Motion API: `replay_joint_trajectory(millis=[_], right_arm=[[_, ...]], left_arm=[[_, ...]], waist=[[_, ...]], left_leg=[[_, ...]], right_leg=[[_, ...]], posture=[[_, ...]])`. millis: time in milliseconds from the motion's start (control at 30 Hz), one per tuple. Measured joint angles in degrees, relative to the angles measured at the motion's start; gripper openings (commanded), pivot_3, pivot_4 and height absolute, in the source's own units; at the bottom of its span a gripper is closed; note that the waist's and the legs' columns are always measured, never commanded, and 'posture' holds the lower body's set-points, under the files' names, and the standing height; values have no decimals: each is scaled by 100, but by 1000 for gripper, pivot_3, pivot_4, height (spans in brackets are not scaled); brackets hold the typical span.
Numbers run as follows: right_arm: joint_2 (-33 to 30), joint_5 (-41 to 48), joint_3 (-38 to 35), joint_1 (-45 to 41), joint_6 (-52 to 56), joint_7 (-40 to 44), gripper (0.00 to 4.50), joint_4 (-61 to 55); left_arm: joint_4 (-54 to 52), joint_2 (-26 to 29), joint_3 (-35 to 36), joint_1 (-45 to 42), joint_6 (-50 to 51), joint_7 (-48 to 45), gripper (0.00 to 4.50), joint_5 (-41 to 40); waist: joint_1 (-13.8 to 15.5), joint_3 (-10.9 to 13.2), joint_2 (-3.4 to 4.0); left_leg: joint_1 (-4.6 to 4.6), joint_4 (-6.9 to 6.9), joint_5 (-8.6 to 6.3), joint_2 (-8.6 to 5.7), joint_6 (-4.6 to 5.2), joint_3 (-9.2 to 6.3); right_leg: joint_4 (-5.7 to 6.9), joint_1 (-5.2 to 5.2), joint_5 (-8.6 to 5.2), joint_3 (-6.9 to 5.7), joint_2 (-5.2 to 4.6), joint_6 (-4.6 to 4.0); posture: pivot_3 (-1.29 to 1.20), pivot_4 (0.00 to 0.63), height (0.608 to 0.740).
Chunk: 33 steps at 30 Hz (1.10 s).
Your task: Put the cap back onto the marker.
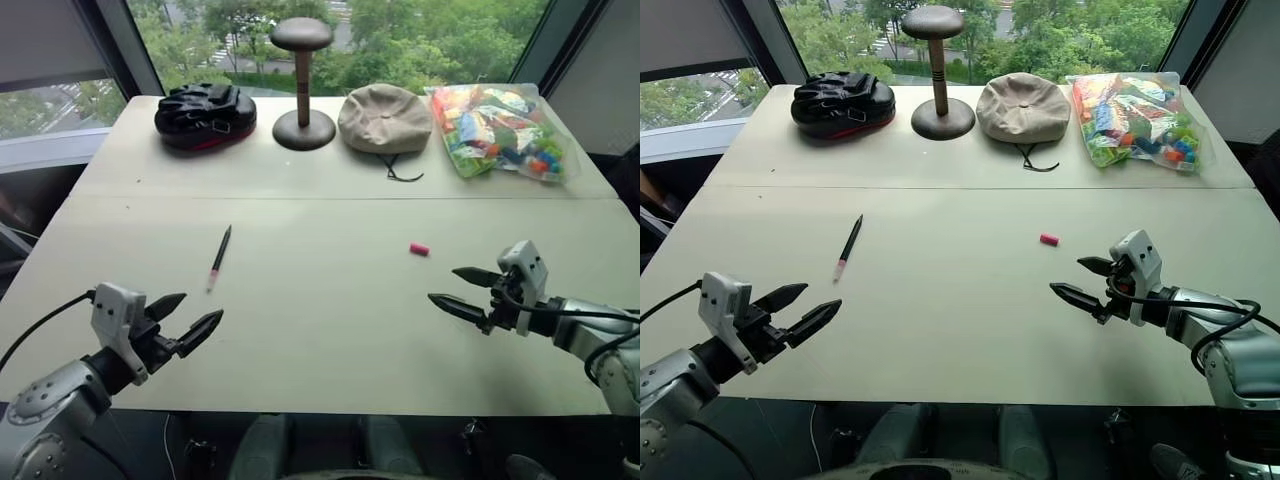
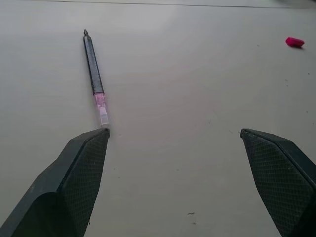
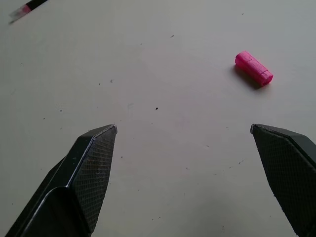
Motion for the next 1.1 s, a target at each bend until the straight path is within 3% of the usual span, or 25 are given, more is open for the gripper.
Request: replay_joint_trajectory(millis=[1100], right_arm=[[28, -25, 59, 76, -62, -3, 4500, 1]], left_arm=[[-106, -65, -1, 133, 83, 106, 4447, -117]], waist=[[0, -1, 0]], left_leg=[[4, 1, 0, 0, 0, 3]], right_leg=[[3, 2, 0, 2, 0, 0]], posture=[[0, 150, 740]])
